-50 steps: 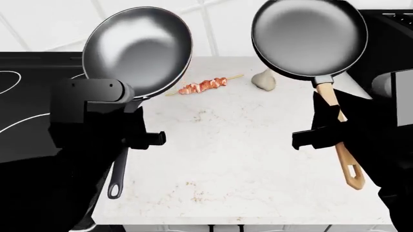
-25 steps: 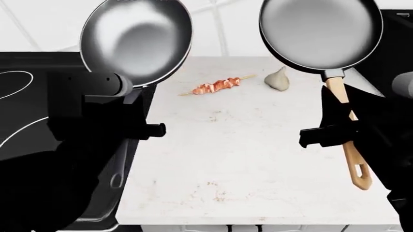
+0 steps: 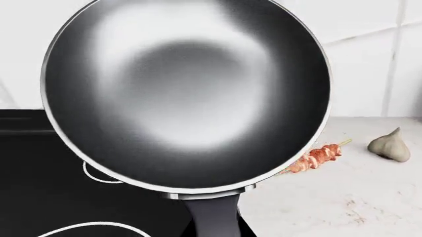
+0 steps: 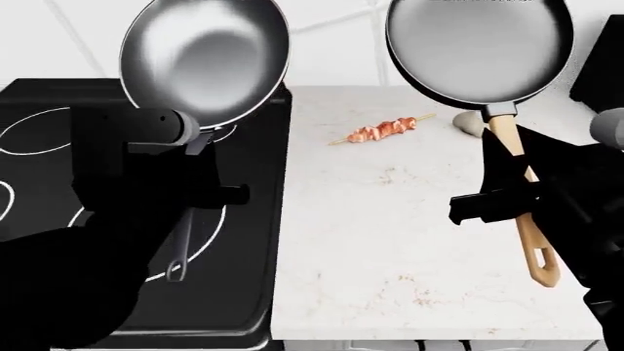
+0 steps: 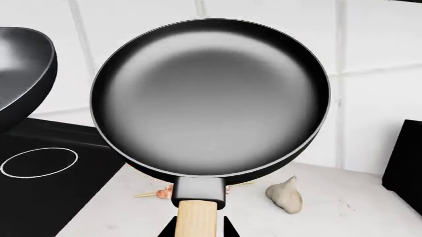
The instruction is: Place both pans onto different burners. Then place the garlic and the skewer on different pans.
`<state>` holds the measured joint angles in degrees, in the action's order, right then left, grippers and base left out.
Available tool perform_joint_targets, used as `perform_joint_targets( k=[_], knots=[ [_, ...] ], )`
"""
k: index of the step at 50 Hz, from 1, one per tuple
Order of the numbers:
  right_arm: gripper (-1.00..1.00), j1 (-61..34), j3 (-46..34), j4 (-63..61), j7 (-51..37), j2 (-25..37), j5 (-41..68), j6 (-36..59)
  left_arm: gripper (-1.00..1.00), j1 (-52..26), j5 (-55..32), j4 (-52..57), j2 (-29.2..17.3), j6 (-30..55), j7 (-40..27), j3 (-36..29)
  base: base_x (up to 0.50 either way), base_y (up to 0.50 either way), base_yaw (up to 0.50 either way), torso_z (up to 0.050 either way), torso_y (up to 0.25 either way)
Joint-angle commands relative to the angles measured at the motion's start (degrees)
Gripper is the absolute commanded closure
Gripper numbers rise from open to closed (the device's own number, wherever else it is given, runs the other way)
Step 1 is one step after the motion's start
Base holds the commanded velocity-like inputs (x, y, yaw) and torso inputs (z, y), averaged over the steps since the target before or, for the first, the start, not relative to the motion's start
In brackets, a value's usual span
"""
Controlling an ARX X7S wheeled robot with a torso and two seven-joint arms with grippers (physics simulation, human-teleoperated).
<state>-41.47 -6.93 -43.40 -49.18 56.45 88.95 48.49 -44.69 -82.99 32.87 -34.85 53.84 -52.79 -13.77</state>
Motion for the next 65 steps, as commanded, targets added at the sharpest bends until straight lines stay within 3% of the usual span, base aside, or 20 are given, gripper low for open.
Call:
perform_joint_targets(
  k=[1,65],
  knots=[
    [1.0,-2.36,2.05,0.11,0.09,-0.24,-3.28,0.21,1.0,-0.75,1.5,0.03,0.02,-0.95,-0.13,0.82,0.0,0.35,0.0,0.0,0.0],
    [1.0,-0.35,3.01,-0.54,1.12,0.31,-4.55,-1.38,1.0,-1.62,1.85,0.17,-0.66,-1.72,-0.65,0.09,0.0,0.43,0.0,0.001,0.004]
  ],
)
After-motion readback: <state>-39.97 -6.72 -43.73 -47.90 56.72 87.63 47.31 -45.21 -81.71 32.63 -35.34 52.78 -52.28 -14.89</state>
